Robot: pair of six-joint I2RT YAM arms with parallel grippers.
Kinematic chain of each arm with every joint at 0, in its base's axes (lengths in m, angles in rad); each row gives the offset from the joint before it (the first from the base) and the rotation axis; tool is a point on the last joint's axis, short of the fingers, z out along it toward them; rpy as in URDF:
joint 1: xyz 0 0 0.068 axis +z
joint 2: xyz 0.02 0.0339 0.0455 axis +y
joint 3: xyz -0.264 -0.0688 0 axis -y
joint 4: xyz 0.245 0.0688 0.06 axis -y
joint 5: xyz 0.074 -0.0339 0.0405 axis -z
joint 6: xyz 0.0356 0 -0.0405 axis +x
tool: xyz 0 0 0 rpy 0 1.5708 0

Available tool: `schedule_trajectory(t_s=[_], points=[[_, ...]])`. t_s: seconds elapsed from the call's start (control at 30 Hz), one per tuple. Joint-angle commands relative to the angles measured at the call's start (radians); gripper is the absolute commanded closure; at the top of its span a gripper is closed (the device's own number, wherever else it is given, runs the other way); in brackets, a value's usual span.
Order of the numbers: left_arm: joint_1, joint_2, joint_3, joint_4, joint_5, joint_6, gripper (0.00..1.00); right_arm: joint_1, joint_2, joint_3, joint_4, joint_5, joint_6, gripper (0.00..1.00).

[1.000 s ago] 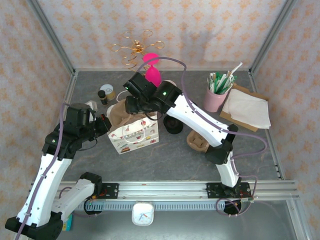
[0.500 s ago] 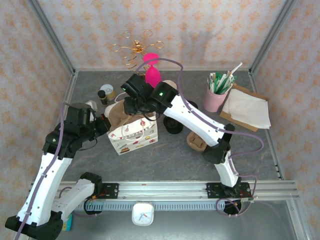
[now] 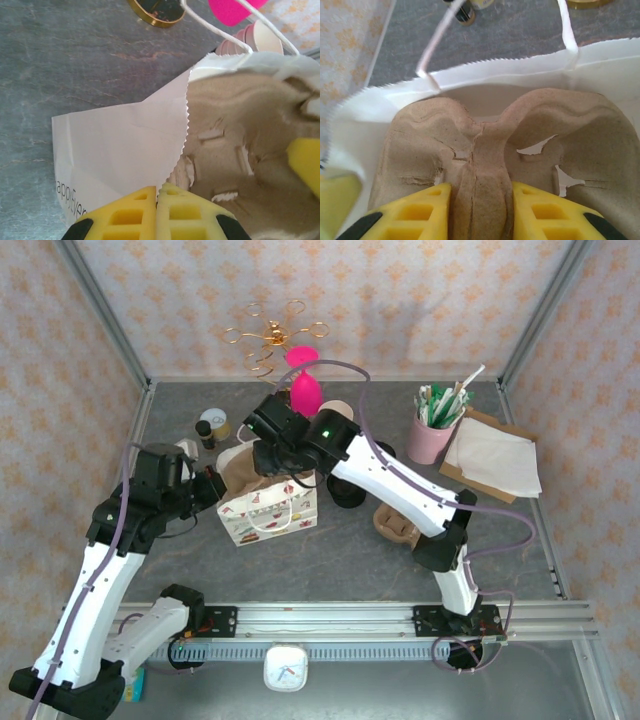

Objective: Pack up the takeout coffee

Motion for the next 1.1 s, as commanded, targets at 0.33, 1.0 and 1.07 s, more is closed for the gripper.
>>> schedule_trajectory(t_s=[0.33,1.0,1.07], points=[[-0.048,0.004,0.031,0.046,0.070,0.021,0.95,-0.001,0.064,0.074,-0.029,0.089,0.003,0.70],[-0.050,0.004,0.035,-0.004,-0.072,0.009,0.90,0.027,0.011,-0.031,-0.122,0.072,-0.016,0.70],[-0.050,-0.012,0.018,0.029,-0.028,0.011,0.90,0.030,0.015,-0.043,-0.119,0.086,-0.015,0.70]])
